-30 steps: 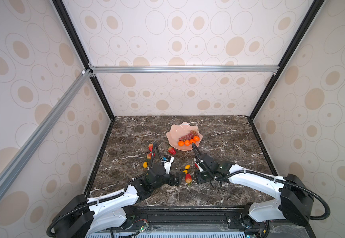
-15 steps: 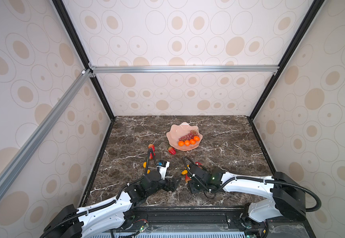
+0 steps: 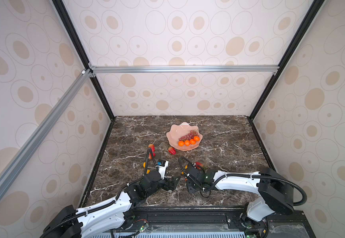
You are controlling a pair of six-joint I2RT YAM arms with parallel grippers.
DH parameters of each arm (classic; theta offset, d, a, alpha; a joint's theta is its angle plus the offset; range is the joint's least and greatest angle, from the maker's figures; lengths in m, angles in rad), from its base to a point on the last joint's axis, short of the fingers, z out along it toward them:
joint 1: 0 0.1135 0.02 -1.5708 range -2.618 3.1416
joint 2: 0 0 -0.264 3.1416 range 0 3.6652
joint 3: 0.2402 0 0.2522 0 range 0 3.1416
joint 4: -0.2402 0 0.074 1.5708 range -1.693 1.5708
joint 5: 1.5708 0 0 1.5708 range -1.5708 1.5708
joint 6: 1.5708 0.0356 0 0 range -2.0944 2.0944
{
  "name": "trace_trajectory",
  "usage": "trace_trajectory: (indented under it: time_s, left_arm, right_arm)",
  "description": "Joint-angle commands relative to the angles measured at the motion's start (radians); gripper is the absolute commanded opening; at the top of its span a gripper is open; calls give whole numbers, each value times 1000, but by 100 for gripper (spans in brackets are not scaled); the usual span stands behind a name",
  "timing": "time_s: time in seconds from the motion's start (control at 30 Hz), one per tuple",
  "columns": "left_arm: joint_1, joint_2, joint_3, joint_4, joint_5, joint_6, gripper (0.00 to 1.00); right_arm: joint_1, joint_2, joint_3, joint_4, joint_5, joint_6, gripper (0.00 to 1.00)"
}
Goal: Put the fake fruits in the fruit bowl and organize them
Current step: 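Close the right gripper on the strawberry's leafy end and lift it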
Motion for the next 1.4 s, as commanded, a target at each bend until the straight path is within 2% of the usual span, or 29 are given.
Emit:
trace_trajectory:
  time_s: [0.0,0.67,0.87,1.1,1.37]
  left_arm:
    - [-10,-11,4,-2,-29,-7,98]
    - [-9,-6,1,21,-26,-17,98]
    - [-10,13,13,39,-27,-11,99]
    - [-10,34,33,75,-59,17,98]
    - [-9,136,99,150,-61,36,98]
  right_arm:
    - [4,30,23,5,25,25,36]
    - [4,32,10,33,36,18,14]
    - [4,26,12,2,46,13,1]
    - [4,-85,-55,-7,91,35,0]
    - [2,-276,-108,-72,210,24,0]
